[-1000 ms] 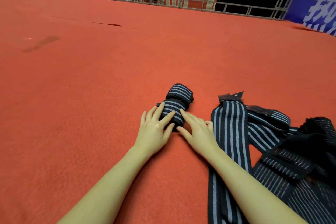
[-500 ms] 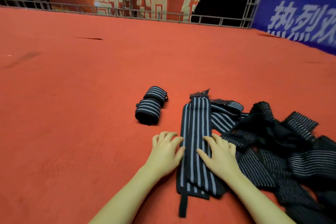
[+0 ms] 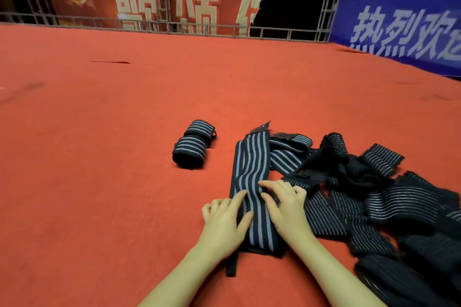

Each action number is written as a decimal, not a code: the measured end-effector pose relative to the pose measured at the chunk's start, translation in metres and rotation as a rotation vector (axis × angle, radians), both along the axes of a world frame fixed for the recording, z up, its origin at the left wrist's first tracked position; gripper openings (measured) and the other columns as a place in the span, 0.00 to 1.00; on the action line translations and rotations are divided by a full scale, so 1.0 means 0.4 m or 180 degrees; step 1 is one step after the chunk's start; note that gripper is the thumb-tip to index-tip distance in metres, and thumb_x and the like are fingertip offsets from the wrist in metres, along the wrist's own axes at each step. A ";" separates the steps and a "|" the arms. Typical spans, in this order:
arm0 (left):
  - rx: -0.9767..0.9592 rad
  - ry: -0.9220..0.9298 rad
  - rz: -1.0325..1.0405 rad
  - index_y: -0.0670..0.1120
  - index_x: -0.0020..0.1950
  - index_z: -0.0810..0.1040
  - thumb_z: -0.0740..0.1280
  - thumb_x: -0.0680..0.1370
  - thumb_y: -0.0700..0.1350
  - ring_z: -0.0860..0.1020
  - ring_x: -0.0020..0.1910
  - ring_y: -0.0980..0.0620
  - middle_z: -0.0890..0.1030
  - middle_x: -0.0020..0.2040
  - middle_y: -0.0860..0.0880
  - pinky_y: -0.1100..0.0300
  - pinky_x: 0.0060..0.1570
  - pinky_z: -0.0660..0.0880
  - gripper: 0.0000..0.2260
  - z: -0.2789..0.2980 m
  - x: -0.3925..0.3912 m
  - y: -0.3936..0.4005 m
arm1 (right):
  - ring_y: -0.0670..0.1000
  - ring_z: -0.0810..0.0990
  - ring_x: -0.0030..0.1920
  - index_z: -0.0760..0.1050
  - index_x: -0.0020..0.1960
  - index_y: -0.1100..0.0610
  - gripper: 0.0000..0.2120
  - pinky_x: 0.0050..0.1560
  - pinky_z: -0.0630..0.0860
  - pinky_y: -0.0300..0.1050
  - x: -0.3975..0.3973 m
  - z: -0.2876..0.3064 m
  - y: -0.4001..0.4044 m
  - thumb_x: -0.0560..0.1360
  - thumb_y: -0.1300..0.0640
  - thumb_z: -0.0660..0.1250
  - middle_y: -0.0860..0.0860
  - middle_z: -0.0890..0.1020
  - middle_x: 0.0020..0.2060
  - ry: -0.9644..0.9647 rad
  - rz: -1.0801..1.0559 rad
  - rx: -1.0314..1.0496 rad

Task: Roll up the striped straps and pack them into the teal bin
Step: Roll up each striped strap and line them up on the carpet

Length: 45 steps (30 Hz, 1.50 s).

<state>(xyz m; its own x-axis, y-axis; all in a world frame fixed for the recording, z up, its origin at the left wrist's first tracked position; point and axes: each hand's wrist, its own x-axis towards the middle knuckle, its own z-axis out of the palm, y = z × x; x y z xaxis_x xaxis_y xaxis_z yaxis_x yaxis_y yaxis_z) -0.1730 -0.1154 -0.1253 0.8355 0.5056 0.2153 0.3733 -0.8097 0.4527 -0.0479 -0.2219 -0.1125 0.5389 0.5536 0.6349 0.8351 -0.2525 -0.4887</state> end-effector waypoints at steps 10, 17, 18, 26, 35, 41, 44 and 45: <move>-0.0398 -0.0898 -0.0284 0.56 0.67 0.71 0.70 0.73 0.49 0.67 0.60 0.60 0.73 0.58 0.60 0.65 0.56 0.51 0.22 0.033 -0.026 -0.004 | 0.24 0.63 0.55 0.65 0.68 0.39 0.25 0.59 0.56 0.37 -0.015 0.017 -0.101 0.73 0.37 0.61 0.31 0.69 0.59 0.0320 0.0272 -0.0671; -0.0094 -0.0910 -0.0463 0.55 0.61 0.74 0.68 0.73 0.49 0.69 0.58 0.56 0.76 0.54 0.60 0.60 0.53 0.53 0.16 -0.006 -0.073 -0.049 | 0.37 0.70 0.51 0.70 0.66 0.48 0.28 0.53 0.55 0.42 -0.060 -0.034 -0.173 0.68 0.40 0.64 0.42 0.79 0.55 -0.0446 0.0294 -0.1005; -0.0131 -0.1041 -0.0401 0.54 0.58 0.76 0.67 0.73 0.49 0.70 0.56 0.56 0.77 0.52 0.59 0.60 0.52 0.53 0.14 -0.009 -0.075 -0.055 | 0.37 0.70 0.46 0.71 0.63 0.50 0.24 0.51 0.55 0.41 -0.064 -0.031 -0.177 0.69 0.44 0.65 0.44 0.81 0.51 -0.0549 0.0228 -0.0831; -0.0142 -0.1549 -0.0428 0.53 0.58 0.80 0.66 0.73 0.52 0.69 0.55 0.61 0.74 0.49 0.62 0.68 0.60 0.50 0.14 0.052 -0.090 -0.068 | 0.39 0.74 0.40 0.78 0.50 0.48 0.06 0.53 0.68 0.52 -0.105 0.054 -0.156 0.72 0.53 0.69 0.40 0.80 0.40 0.0471 0.0212 0.0403; -0.0357 -0.1240 -0.0129 0.53 0.54 0.83 0.69 0.76 0.45 0.70 0.56 0.56 0.76 0.44 0.59 0.61 0.54 0.53 0.09 0.072 -0.103 -0.073 | 0.40 0.76 0.35 0.83 0.47 0.46 0.04 0.57 0.69 0.53 -0.123 0.062 -0.183 0.74 0.52 0.71 0.40 0.79 0.29 0.1023 0.0103 -0.0475; -0.0016 -0.0469 -0.0045 0.56 0.54 0.82 0.65 0.77 0.51 0.67 0.59 0.52 0.75 0.51 0.54 0.59 0.52 0.52 0.08 0.055 -0.113 -0.077 | 0.49 0.71 0.53 0.83 0.47 0.46 0.10 0.49 0.54 0.45 -0.127 0.062 -0.161 0.77 0.44 0.65 0.45 0.75 0.49 0.0119 -0.0261 -0.1404; 0.0252 -0.0197 -0.0237 0.56 0.55 0.79 0.63 0.78 0.55 0.65 0.64 0.52 0.72 0.59 0.54 0.56 0.58 0.52 0.10 0.020 -0.123 -0.080 | 0.48 0.65 0.62 0.81 0.52 0.45 0.11 0.49 0.49 0.43 -0.125 0.031 -0.166 0.77 0.42 0.63 0.43 0.72 0.60 0.0017 -0.0221 -0.1806; 0.0258 -0.0210 -0.0306 0.55 0.56 0.79 0.62 0.78 0.55 0.65 0.65 0.53 0.72 0.61 0.55 0.55 0.59 0.51 0.11 0.010 -0.130 -0.083 | 0.47 0.65 0.63 0.79 0.56 0.43 0.12 0.49 0.49 0.43 -0.128 0.022 -0.173 0.78 0.42 0.62 0.41 0.72 0.61 0.0017 -0.0182 -0.1856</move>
<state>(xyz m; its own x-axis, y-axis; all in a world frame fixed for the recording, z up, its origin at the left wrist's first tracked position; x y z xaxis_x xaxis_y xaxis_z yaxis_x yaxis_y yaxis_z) -0.2249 -0.1487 -0.1213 0.8619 0.4025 0.3083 0.2637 -0.8752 0.4055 -0.0992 -0.2912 -0.1037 0.5806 0.7807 0.2312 0.8102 -0.5256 -0.2596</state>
